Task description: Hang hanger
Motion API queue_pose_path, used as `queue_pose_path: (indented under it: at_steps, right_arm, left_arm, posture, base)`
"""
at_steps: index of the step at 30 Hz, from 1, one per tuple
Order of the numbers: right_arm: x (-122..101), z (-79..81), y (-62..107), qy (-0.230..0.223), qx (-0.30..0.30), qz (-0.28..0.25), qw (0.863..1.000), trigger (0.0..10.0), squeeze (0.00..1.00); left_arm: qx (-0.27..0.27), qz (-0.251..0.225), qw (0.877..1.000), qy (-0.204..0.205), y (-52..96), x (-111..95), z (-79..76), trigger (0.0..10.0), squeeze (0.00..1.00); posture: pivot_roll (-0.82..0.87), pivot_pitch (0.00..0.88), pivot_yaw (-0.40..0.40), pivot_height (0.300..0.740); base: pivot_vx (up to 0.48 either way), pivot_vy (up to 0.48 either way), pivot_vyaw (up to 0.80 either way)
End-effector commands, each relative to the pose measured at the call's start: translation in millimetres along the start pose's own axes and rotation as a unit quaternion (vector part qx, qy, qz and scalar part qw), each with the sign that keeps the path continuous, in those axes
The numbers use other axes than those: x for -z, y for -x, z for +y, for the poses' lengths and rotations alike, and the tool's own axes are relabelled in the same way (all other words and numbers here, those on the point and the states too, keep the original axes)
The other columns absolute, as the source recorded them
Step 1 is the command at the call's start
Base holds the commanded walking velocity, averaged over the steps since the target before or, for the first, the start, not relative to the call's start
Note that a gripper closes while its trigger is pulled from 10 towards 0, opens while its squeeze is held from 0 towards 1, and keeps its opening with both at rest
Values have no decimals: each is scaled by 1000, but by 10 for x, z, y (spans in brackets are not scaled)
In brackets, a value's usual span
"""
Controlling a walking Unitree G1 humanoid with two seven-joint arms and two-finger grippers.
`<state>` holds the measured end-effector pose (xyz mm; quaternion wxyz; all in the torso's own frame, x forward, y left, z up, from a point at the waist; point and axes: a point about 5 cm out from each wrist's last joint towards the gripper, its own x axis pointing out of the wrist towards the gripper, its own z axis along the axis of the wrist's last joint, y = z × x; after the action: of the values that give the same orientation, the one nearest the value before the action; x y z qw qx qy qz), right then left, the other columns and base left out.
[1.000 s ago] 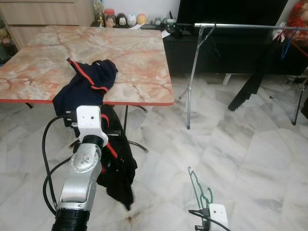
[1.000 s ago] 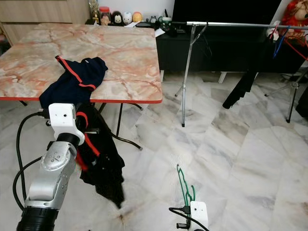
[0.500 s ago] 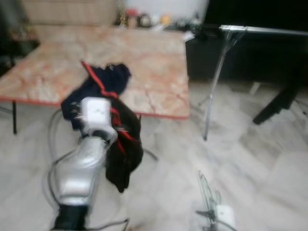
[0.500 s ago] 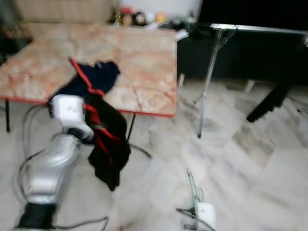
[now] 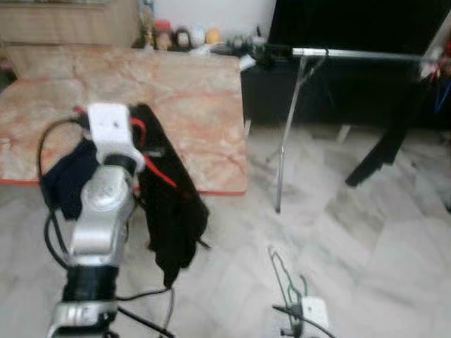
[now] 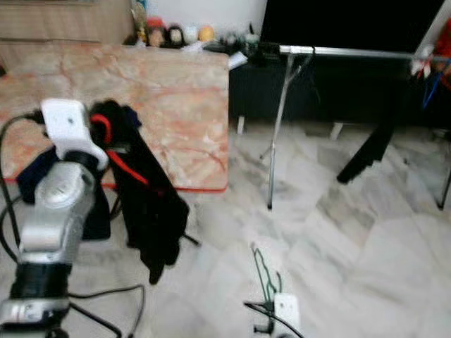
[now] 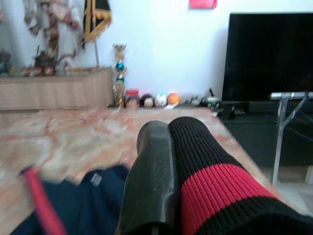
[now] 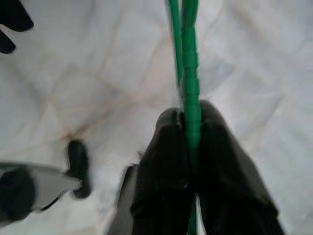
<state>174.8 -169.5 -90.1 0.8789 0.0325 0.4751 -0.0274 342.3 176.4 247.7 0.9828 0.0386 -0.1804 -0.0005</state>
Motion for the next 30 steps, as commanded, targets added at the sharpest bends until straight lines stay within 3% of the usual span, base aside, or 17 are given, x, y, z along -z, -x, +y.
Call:
queue_pose_path:
  at_steps: [1, 10, 20, 30]
  right_arm:
    - [33, -53, 9, -9, 6, 4, 1000, 10000, 0]
    - [34, -50, 9, -7, 5, 4, 1000, 10000, 0]
    - [35, -40, 8, -5, 0, 4, 1000, 10000, 0]
    - [32, -59, 9, -5, 3, 6, 1000, 10000, 0]
  left_arm:
    - [16, -29, 999, 14, -83, -144, -69, 10000, 0]
    - [8, -44, 999, 14, -151, -208, -24, 10000, 0]
    - [-45, -68, 997, -17, -461, -469, 366, 10000, 0]
    - [-55, -77, 995, -33, -612, -540, 485, 10000, 0]
  posture:
    - [66, 0, -57, 740]
    - [68, 0, -60, 740]
    - [68, 0, -57, 740]
    - [62, 0, -59, 740]
  base:
    - [319, 0, 0]
    - [329, 0, 0]
    - [360, 0, 0]
    - [360, 0, 0]
